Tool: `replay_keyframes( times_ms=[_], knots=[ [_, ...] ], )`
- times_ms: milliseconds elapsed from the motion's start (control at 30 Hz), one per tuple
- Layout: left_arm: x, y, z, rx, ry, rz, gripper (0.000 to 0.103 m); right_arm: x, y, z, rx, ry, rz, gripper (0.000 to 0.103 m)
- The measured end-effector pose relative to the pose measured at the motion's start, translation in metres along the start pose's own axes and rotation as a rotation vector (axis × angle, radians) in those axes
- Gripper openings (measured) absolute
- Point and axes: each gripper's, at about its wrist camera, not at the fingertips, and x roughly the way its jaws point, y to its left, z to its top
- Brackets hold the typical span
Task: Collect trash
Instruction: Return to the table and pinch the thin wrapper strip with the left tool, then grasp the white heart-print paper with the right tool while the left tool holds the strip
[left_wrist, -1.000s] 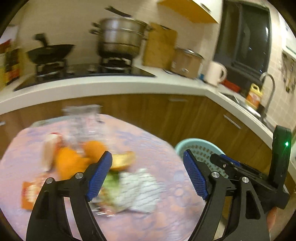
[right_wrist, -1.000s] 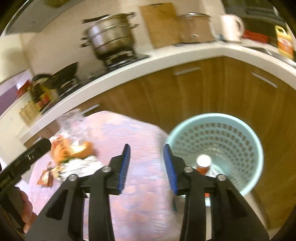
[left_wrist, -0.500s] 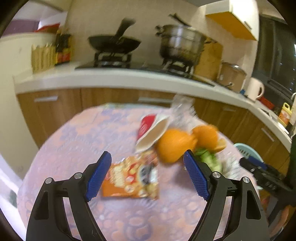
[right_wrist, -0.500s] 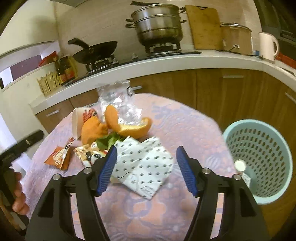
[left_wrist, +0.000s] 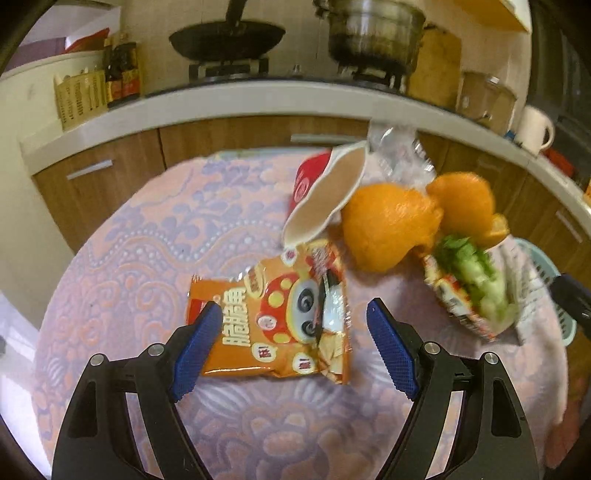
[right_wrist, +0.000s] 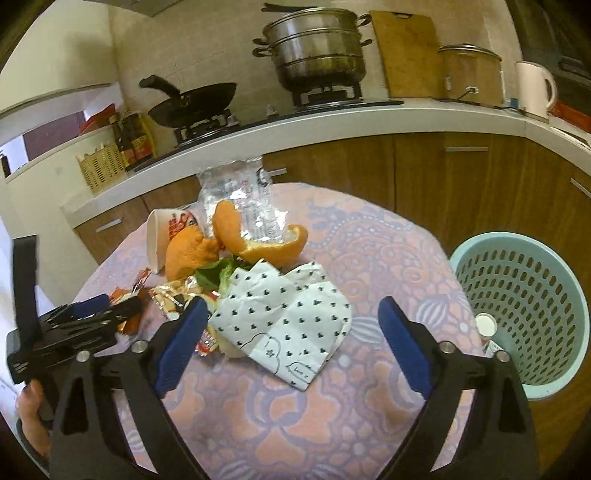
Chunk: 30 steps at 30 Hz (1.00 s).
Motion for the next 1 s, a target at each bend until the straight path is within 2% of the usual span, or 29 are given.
replay_keyframes(
  times_ms=[33,167,300,367,400,500,633,800,867,1000],
  knots=[
    [0.003,0.001,0.0,-0.002,0.014,0.006,0.064,0.002,0.001,0.0,-0.003,0.008,0.003,0.094],
    [0.008,0.006,-0.001,-0.027,0.041,0.005,0.053,0.009,0.002,-0.001,-0.004,0.047,-0.018,0.094],
    [0.007,0.003,-0.002,-0.012,0.037,-0.02,0.028,0.016,0.004,-0.001,-0.009,0.075,-0.007,0.094],
    [0.006,0.005,-0.003,-0.026,0.035,-0.044,0.018,0.016,0.007,-0.002,-0.02,0.072,-0.011,0.094],
    [0.007,0.006,-0.002,-0.033,0.035,-0.05,0.01,0.016,0.009,-0.003,-0.031,0.071,-0.015,0.094],
    [0.005,0.01,-0.003,-0.054,0.025,-0.066,0.008,0.018,0.017,-0.004,-0.062,0.073,-0.035,0.094],
    [-0.003,0.011,-0.005,-0.055,-0.014,-0.128,0.008,0.024,0.027,-0.007,-0.112,0.089,-0.06,0.094],
    [-0.002,0.01,-0.004,-0.056,-0.013,-0.142,0.008,0.028,0.028,-0.007,-0.117,0.105,-0.084,0.093],
    [-0.001,0.011,-0.004,-0.056,-0.014,-0.147,0.008,0.033,0.025,-0.006,-0.107,0.127,-0.08,0.086],
    [-0.002,0.011,-0.004,-0.054,-0.015,-0.153,0.008,0.038,0.023,-0.005,-0.102,0.156,-0.065,0.08]
  ],
)
